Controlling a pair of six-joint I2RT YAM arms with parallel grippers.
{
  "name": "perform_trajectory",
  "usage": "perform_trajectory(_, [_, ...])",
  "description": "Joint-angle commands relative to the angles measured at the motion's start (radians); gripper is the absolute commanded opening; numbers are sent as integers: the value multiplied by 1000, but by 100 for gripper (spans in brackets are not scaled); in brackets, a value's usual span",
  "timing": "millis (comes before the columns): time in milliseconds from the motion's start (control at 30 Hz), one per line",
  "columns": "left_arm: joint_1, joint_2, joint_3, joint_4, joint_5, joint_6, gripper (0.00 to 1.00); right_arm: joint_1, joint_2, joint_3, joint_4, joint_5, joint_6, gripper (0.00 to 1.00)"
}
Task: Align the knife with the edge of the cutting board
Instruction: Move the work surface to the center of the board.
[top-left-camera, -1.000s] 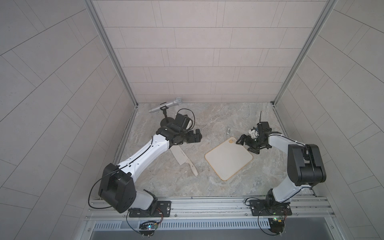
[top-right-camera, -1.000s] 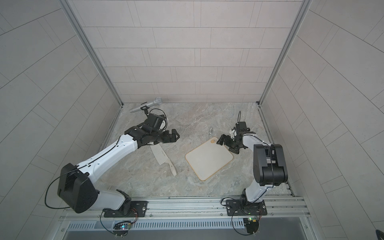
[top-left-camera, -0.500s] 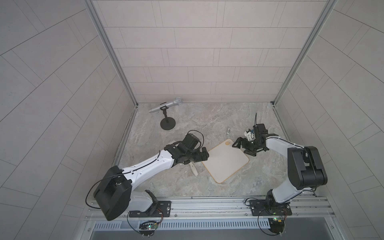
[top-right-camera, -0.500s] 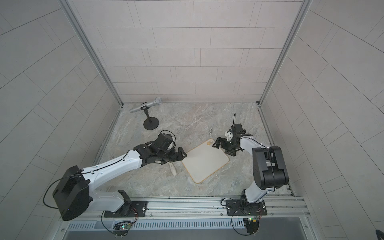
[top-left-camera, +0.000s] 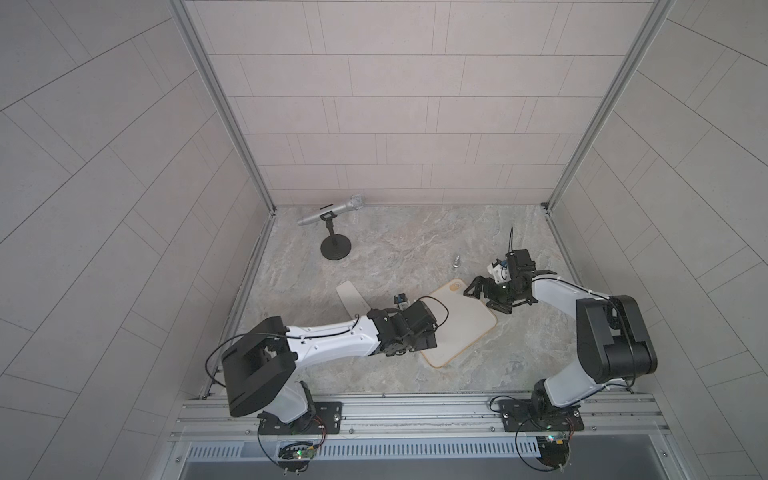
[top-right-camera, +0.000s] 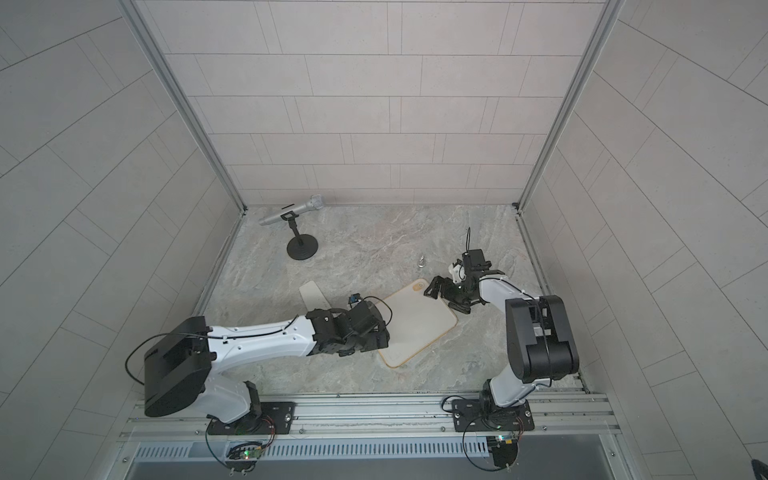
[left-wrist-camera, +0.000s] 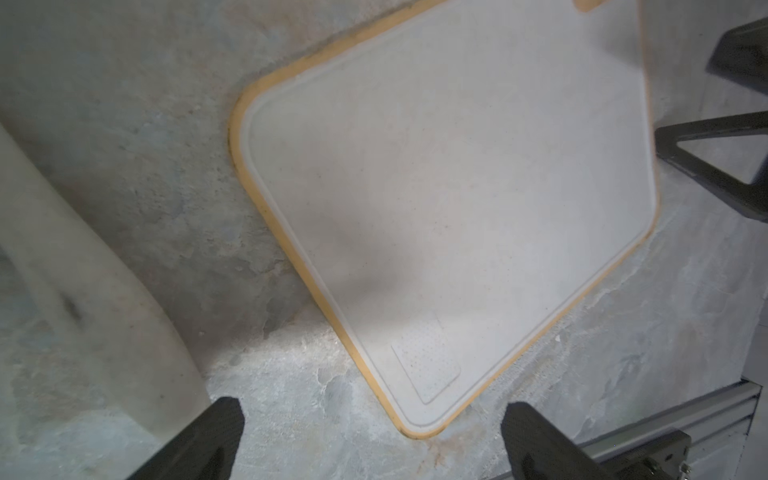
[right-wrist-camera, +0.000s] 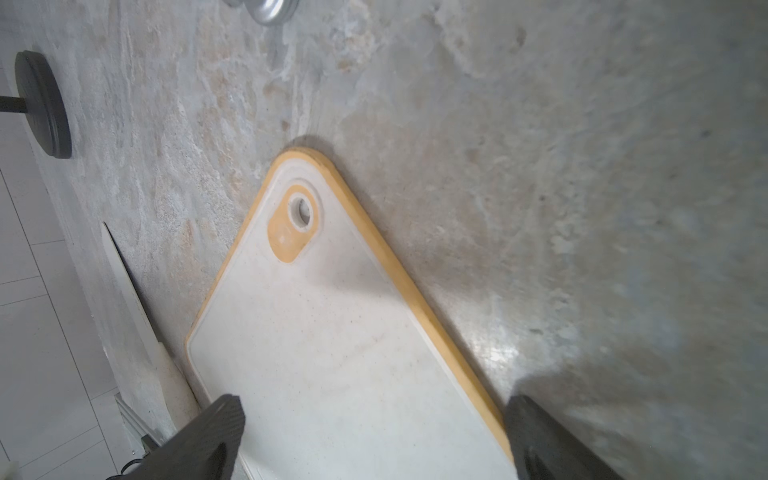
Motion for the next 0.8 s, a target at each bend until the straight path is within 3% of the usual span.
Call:
perform_trajectory(0, [-4, 53, 39, -29, -38, -74, 100, 19, 35, -59, -100, 20, 15, 100])
perform_trajectory(533, [17, 224, 194, -75, -29, -90, 100, 48, 35, -59, -109, 25, 20, 100])
perform_trajectory(767, [20, 233, 181, -76, -16, -106, 100, 48, 36, -58, -113, 24, 17, 100])
